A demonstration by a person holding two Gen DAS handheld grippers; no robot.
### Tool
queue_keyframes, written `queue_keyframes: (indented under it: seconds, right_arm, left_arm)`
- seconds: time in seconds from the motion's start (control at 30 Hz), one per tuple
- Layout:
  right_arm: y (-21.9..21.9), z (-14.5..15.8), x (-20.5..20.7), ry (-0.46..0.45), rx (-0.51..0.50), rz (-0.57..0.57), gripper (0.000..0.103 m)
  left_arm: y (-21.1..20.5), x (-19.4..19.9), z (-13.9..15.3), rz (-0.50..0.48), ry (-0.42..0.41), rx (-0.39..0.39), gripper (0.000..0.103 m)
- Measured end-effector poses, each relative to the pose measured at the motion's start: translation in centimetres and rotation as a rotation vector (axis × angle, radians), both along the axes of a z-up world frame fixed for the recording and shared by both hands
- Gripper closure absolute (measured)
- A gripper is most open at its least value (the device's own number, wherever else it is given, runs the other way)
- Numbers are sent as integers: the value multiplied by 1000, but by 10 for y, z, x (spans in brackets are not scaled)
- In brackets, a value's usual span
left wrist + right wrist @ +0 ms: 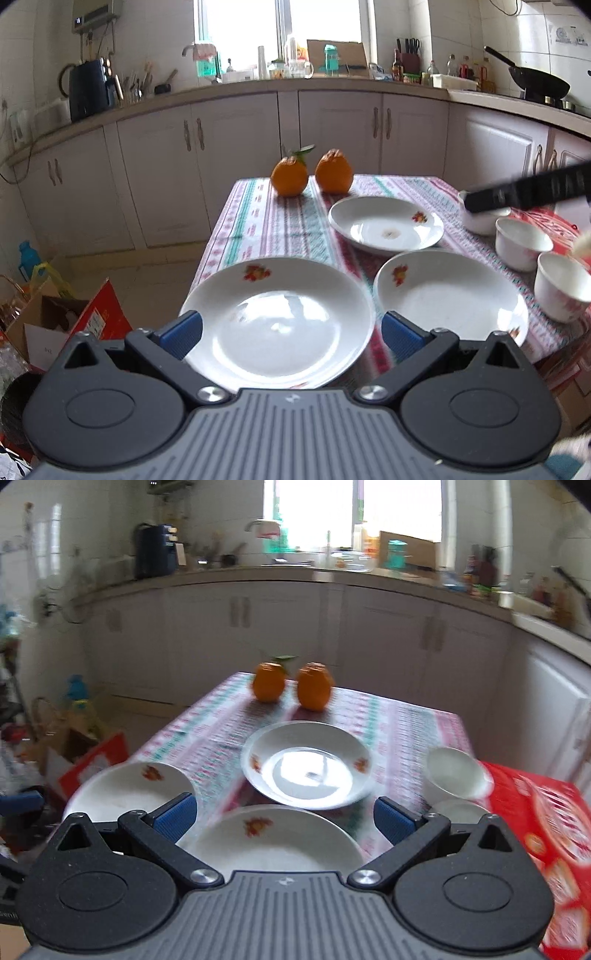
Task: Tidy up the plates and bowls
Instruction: 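Reach the right gripper to a white flower plate and grasp its rim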
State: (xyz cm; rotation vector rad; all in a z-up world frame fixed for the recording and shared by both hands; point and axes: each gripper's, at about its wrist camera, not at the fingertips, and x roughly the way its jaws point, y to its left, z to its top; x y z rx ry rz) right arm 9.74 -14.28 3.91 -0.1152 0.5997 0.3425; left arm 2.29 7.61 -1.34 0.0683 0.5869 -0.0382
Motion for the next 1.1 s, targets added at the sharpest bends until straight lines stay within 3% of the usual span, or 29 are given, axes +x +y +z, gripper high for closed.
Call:
queue_keyframes:
  seconds: [0.23,0.4,0.8,1.1]
  right_arm:
    - [37,-7,48,85,22,237,0]
    - [71,-23,78,198,22,371,0]
    - [121,-62,129,373,-39,519,1]
    - [136,-82,161,486,-16,570,25]
  left_arm:
    - [31,4,-25,-58,123,49,1]
    - [44,9,-39,-106,160,25,1]
    - [55,27,-55,-220,213,2,1]
    - [61,35,-58,-234,227,-26,1]
